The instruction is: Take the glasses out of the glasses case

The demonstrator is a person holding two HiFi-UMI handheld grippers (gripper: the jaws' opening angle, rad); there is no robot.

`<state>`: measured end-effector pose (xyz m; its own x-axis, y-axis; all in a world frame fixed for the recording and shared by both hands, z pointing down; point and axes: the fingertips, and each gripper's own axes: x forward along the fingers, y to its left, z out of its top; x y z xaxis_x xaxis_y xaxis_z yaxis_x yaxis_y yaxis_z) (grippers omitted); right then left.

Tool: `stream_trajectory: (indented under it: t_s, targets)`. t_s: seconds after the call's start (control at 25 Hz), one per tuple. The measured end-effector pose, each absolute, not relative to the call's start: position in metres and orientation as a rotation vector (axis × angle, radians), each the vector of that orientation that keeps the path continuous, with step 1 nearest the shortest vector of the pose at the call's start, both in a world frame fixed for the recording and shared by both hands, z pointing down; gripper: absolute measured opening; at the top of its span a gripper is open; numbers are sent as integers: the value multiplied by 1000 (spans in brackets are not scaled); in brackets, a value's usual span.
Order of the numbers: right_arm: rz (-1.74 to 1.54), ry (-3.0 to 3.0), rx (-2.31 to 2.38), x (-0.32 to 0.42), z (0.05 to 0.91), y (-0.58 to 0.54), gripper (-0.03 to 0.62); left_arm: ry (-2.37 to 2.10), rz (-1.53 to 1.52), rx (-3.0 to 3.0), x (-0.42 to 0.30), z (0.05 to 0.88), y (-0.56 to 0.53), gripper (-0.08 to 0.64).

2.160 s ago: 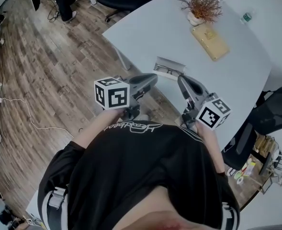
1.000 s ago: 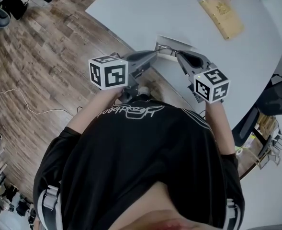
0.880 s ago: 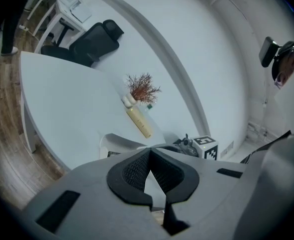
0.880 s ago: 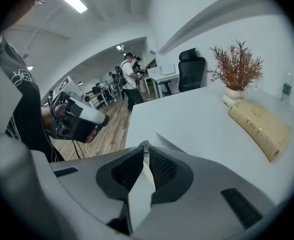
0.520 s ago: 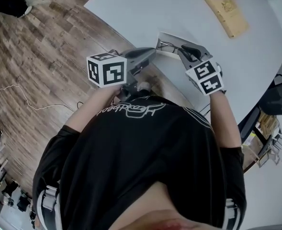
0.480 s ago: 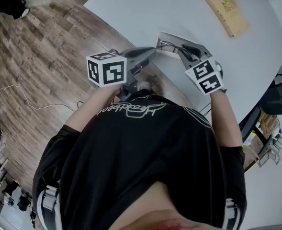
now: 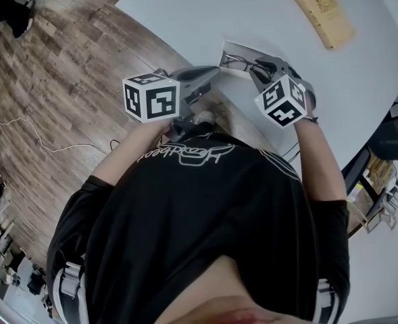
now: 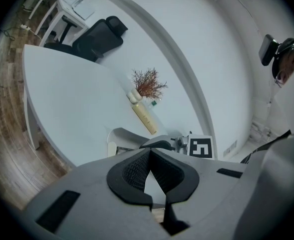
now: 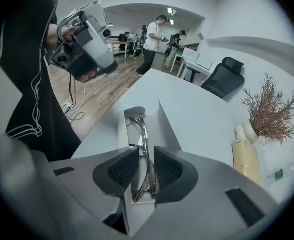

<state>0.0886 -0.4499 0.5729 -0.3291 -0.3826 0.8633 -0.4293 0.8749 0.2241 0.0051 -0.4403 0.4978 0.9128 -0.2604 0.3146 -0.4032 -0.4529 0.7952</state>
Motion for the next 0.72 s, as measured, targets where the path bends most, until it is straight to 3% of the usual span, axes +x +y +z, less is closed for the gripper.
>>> stream_trajectory:
  t_s: [0.72]
  targets:
    - [0, -1895, 541, 87, 582, -453, 35, -491, 167, 2050, -1, 505, -441, 6]
